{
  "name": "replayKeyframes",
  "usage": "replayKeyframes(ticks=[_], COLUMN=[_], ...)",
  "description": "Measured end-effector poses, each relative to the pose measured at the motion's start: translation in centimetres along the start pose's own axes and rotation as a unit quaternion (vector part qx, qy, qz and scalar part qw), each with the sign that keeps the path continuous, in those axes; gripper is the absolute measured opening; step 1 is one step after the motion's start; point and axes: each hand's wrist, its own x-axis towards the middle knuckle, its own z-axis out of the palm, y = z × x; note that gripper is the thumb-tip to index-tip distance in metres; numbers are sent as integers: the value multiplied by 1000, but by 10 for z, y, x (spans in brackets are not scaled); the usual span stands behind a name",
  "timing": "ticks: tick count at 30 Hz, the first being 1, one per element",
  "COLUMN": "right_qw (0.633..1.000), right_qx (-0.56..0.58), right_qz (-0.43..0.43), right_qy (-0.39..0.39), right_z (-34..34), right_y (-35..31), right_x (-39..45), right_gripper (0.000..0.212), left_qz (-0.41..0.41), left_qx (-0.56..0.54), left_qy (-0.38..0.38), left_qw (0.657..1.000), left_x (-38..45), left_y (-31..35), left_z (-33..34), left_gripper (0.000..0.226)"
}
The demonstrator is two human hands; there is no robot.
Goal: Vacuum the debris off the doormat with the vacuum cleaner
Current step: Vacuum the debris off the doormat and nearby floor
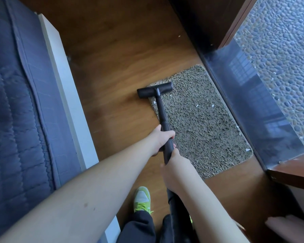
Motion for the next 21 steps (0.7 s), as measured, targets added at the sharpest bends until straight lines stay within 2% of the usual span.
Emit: replayKeyframes(ticks=[3,9,15,21], right_qw=[1000,999,998,997], right_qx=[6,21,43,25], right_qz=[0,3,9,14], right_qy=[-7,-25,-52,-68], right_z=[-4,-9,-15,-33], right_y=[4,11,11,18], right_x=[-12,-26,-49,-76], right_gripper=[63,65,59,65], left_qz=[1,-11,-27,-40], left_qx=[-1,11,3,-4], left_qy=[-5,-8,-12,-18], left_qw=[1000,1000,1000,999], left_x=[-3,-5,-16,-26], left_y=[-5,-19,-34,-52], left_z=[4,6,12,26], left_gripper=[43,60,45,76])
